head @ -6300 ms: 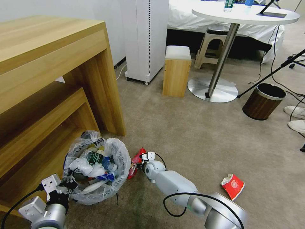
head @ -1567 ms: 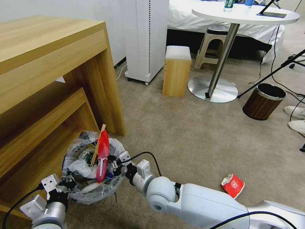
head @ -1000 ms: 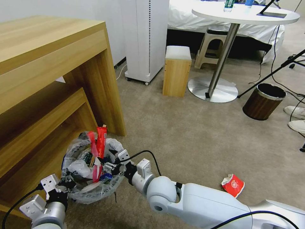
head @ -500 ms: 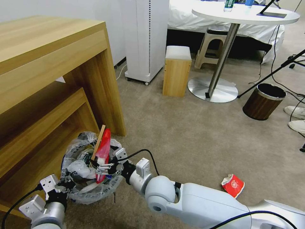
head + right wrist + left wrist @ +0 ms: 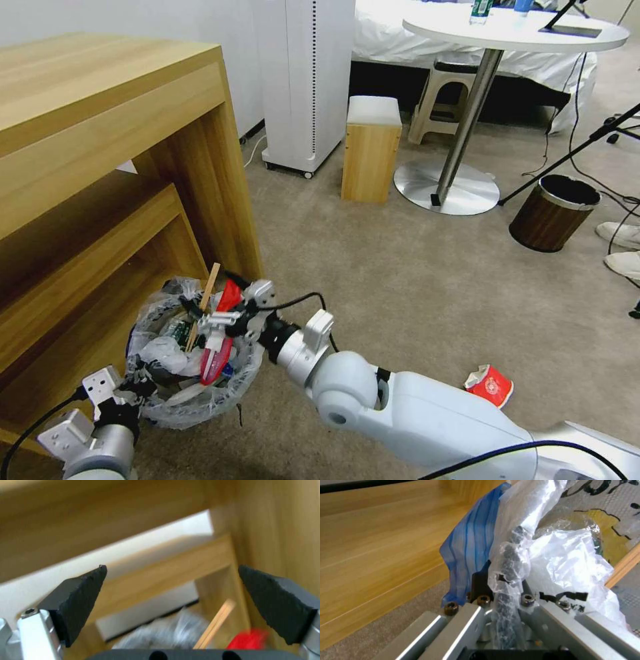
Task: Pick up the trash bin and place the garbage on the floor into it.
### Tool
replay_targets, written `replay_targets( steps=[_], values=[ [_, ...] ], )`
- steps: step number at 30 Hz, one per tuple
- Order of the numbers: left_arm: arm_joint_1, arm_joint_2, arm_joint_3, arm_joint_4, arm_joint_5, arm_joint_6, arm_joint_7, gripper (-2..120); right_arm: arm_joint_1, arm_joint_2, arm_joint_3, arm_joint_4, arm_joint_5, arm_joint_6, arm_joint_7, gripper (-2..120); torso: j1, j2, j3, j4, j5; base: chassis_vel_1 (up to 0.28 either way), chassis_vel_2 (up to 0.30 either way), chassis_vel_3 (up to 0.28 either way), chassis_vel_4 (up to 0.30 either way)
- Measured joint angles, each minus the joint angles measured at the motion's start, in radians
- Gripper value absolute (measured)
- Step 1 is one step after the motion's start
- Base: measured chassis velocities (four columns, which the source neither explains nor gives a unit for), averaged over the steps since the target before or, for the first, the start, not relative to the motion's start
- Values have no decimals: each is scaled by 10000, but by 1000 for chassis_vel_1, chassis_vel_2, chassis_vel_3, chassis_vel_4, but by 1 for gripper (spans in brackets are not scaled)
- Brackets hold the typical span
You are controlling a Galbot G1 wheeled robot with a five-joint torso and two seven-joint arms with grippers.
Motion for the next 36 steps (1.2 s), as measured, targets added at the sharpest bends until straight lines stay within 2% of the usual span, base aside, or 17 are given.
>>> replay_targets(
  steps=[1, 3, 4, 7, 8, 11, 20, 27, 36],
  values=[
    [0, 0, 0, 0, 0, 0, 0, 0, 0, 0, 0, 0, 0, 0, 0, 100, 0, 0, 0, 0, 0, 0, 0, 0, 0],
    [-15, 23, -7, -20, 1, 0, 0, 0, -142, -172, 1022, 41, -14, 118, -92, 100, 0, 0, 0, -1, 0, 0, 0, 0, 0],
    [-15, 23, -7, -20, 1, 0, 0, 0, -142, -172, 1022, 41, -14, 118, -92, 100, 0, 0, 0, -1, 0, 0, 0, 0, 0],
    [-40, 50, -7, -46, 1, 0, 1, 0, -304, -309, 2213, 53, -43, 194, -195, 100, 0, 0, 0, 0, 1, 0, 0, 0, 0],
    [-40, 50, -7, -46, 1, 0, 1, 0, -304, -309, 2213, 53, -43, 194, -195, 100, 0, 0, 0, 0, 1, 0, 0, 0, 0],
    [-44, 110, -6, -76, 23, -3, 1, 0, -525, -478, 3459, 100, 0, 192, -183, 100, 0, 0, 0, 0, 1, 0, 0, 0, 0],
    [25, 82, -4, -215, 176, -24, 19, 0, -1089, -691, 5078, 180, -222, 124, -11, 100, 0, 0, 0, 1, 2, 0, 0, 0, 0],
    [46, 76, 34, -293, 576, -128, 74, 0, -2836, -1274, 7364, 315, -1051, -263, 490, 100, 0, 0, 0, -1, 2, 0, 0, 0, 0],
    [94, -29, 206, -443, 984, -226, 192, 0, -4170, -1549, 8727, 273, -2119, -270, 1055, 100, 0, 0, 0, 0, 3, 0, 0, 0, 0]
  ],
)
